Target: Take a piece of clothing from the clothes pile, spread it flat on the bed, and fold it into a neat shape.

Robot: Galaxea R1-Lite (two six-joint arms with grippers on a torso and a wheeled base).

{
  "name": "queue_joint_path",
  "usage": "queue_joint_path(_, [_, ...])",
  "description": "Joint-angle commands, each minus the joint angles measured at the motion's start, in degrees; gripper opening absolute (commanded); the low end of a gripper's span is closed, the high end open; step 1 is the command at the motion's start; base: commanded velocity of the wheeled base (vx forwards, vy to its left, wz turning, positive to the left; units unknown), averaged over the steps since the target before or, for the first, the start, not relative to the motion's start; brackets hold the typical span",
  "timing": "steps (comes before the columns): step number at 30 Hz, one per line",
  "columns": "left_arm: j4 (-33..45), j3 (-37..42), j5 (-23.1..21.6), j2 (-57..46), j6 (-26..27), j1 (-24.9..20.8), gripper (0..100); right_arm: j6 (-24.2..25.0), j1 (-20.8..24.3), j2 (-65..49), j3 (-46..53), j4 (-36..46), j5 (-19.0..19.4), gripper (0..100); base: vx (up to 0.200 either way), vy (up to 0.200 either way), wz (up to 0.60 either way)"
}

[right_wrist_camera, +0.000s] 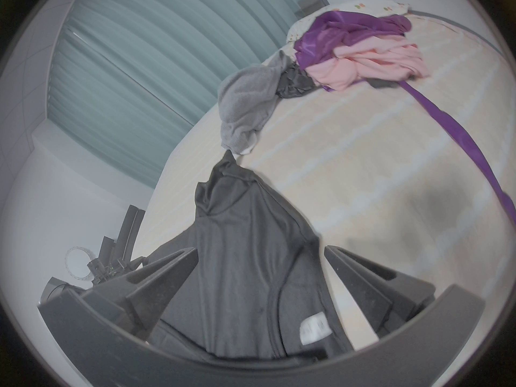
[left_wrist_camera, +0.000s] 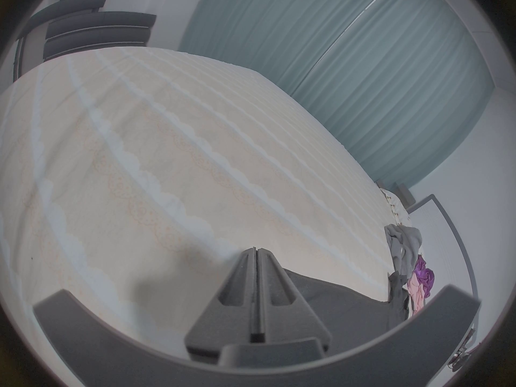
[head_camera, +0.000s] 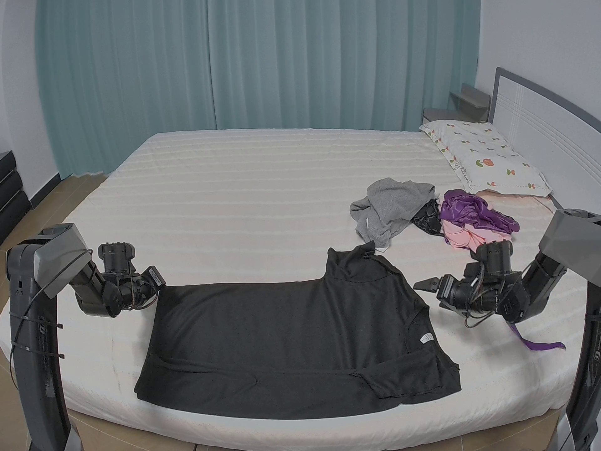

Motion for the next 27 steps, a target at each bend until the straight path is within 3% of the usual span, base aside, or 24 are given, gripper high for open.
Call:
queue_joint_path(1, [0.08, 0.96, 0.38, -1.70, -2.80, -0.12, 0, -0.50, 3.17, 7.77, -16.77, 9.21, -2.27, 100, 0.000, 0.000, 0.00])
queue_joint_path(5, [0.26, 0.96, 0.38, -1.70, -3.42, -0.12, 0, -1.73, 3.43, 10.32, -22.57, 13.07, -2.44, 100, 0.000, 0.000, 0.00])
queue_joint_path(6, [0.35, 0.96, 0.30, -1.70, -3.50, -0.12, 0, -5.07, 3.61, 13.04, -29.07, 17.03, -3.32, 100, 0.000, 0.000, 0.00])
queue_joint_path(9, [0.35, 1.40, 0.30, -1.70, -3.50, -0.12, 0, -8.06, 4.49, 16.73, -34.87, 18.35, -6.05, 100, 0.000, 0.000, 0.00])
queue_joint_path(13, [0.35, 1.67, 0.30, -1.70, -3.50, -0.12, 0, -9.47, 5.63, 20.25, -40.67, 19.66, -6.66, 100, 0.000, 0.000, 0.00])
queue_joint_path(18, [0.35, 1.84, 0.21, -1.70, -3.50, -0.12, 0, -12.46, 5.89, 23.94, -45.77, 19.84, -6.84, 100, 0.000, 0.000, 0.00])
queue_joint_path(27, [0.35, 1.84, 0.12, -1.70, -3.50, -0.12, 0, -12.81, 5.72, 26.84, -49.64, 17.82, -7.19, 100, 0.000, 0.000, 0.00])
